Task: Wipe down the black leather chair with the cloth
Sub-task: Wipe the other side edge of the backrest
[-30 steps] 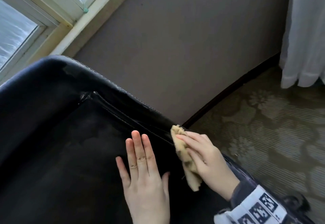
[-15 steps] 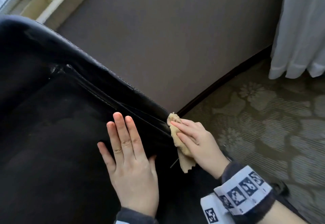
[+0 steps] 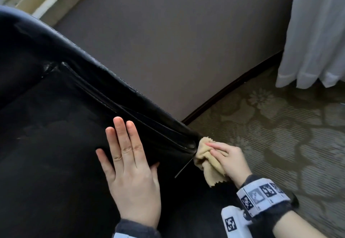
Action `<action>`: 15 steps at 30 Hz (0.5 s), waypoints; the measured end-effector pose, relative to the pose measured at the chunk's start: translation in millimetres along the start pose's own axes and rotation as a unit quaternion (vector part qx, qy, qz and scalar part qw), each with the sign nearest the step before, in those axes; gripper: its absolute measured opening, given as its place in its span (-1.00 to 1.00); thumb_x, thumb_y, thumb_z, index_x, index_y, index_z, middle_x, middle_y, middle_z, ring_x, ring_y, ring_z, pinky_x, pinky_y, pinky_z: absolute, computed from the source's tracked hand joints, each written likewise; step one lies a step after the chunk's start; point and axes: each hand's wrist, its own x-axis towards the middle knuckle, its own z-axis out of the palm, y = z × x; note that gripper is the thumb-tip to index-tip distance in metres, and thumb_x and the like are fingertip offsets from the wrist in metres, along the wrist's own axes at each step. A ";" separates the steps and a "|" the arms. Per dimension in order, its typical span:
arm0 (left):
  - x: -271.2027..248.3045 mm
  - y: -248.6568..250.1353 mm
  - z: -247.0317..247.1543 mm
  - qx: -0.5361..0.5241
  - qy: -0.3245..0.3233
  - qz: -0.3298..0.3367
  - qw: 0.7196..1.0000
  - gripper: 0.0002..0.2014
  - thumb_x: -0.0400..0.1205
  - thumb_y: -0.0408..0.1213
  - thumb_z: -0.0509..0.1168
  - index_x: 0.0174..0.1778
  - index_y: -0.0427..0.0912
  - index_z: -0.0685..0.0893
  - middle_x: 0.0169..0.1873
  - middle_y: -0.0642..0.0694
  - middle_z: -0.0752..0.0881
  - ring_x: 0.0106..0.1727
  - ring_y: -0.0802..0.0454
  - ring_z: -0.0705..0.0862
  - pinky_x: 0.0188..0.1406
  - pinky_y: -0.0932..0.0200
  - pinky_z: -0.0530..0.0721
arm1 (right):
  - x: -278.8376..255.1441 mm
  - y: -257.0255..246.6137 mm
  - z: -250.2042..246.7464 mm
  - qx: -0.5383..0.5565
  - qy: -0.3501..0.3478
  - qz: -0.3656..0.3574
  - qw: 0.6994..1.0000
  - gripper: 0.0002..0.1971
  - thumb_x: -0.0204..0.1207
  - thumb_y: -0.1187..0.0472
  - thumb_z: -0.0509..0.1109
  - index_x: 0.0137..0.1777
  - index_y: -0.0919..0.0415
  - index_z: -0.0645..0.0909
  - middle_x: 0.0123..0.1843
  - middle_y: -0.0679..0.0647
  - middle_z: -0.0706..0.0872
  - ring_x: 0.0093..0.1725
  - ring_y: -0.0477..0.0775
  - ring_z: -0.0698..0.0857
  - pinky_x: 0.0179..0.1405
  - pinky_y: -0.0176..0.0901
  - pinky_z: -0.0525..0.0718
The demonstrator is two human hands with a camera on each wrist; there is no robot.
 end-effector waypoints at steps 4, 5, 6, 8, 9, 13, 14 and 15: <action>-2.0 1.2 -0.3 0.000 0.003 -0.005 1.000 0.31 0.20 -0.26 0.62 0.60 -0.16 -0.29 0.59 0.01 -0.42 0.62 0.04 -0.37 0.61 -0.02 -0.36 | -22.6 -62.1 10.2 0.173 -0.038 -0.107 0.978 -0.71 0.46 0.35 0.45 0.00 -0.10 0.73 0.12 -0.21 0.71 0.19 -0.30 0.64 0.33 -0.45 0.45; -2.3 1.3 -0.5 0.000 0.002 -0.006 1.000 0.31 0.20 -0.25 0.63 0.60 -0.16 -0.28 0.59 0.01 -0.42 0.63 0.04 -0.37 0.61 -0.02 -0.35 | -26.9 -70.1 18.5 0.109 -0.053 -0.147 0.982 -0.71 0.45 0.28 0.47 0.07 -0.14 0.70 0.16 -0.31 0.63 0.19 -0.36 0.57 0.31 -0.62 0.33; -2.1 0.8 -0.5 0.001 0.002 -0.004 1.000 0.31 0.20 -0.25 0.63 0.60 -0.16 -0.27 0.59 0.01 -0.41 0.63 0.04 -0.36 0.61 -0.03 -0.34 | -30.3 -74.7 26.8 0.028 -0.058 -0.179 0.982 -0.68 0.45 0.16 0.47 0.17 -0.17 0.65 0.19 -0.36 0.55 0.18 -0.33 0.47 0.27 -0.74 0.20; -1.0 -0.7 0.2 0.000 -0.001 0.001 1.000 0.31 0.20 -0.25 0.63 0.60 -0.16 -0.26 0.60 0.01 -0.40 0.63 0.03 -0.35 0.62 -0.04 -0.32 | -32.0 -71.3 35.6 -0.070 -0.053 -0.214 0.973 -0.59 0.45 -0.01 0.32 0.33 -0.19 0.53 0.28 -0.38 0.44 0.18 -0.23 0.33 0.23 -0.80 0.06; -0.9 -1.2 0.7 -0.001 -0.003 0.003 1.000 0.31 0.20 -0.24 0.63 0.61 -0.16 -0.26 0.60 0.01 -0.39 0.63 0.03 -0.35 0.62 -0.04 -0.31 | -32.7 -68.5 36.0 -0.074 -0.055 -0.218 0.971 -0.57 0.48 -0.02 0.24 0.37 -0.22 0.47 0.34 -0.39 0.41 0.21 -0.23 0.31 0.25 -0.80 0.04; -1.5 1.2 0.9 -0.008 0.002 -0.001 1.000 0.30 0.20 -0.27 0.63 0.61 -0.16 -0.26 0.60 0.01 -0.39 0.64 0.02 -0.34 0.62 -0.04 -0.32 | -26.7 -47.0 30.2 -0.040 -0.095 -0.199 0.975 -0.64 0.67 0.11 0.13 0.39 -0.32 0.30 0.42 -0.56 0.22 0.35 -0.44 0.18 0.28 -0.81 -0.02; -1.6 2.7 1.1 -0.011 0.000 -0.001 1.000 0.30 0.20 -0.27 0.63 0.61 -0.16 -0.26 0.60 0.01 -0.39 0.63 0.02 -0.34 0.62 -0.03 -0.33 | -24.4 -41.6 28.0 -0.049 -0.106 -0.190 0.975 -0.61 0.69 0.16 0.12 0.39 -0.32 0.28 0.40 -0.58 0.19 0.33 -0.47 0.18 0.25 -0.84 -0.03; -2.2 3.7 1.5 -0.014 -0.003 -0.003 1.000 0.32 0.19 -0.27 0.63 0.60 -0.15 -0.27 0.60 0.01 -0.40 0.63 0.03 -0.35 0.61 -0.03 -0.34 | -21.7 -36.7 26.1 -0.058 -0.111 -0.175 0.977 -0.60 0.69 0.21 0.12 0.39 -0.29 0.28 0.40 -0.56 0.18 0.32 -0.49 0.20 0.22 -0.86 -0.04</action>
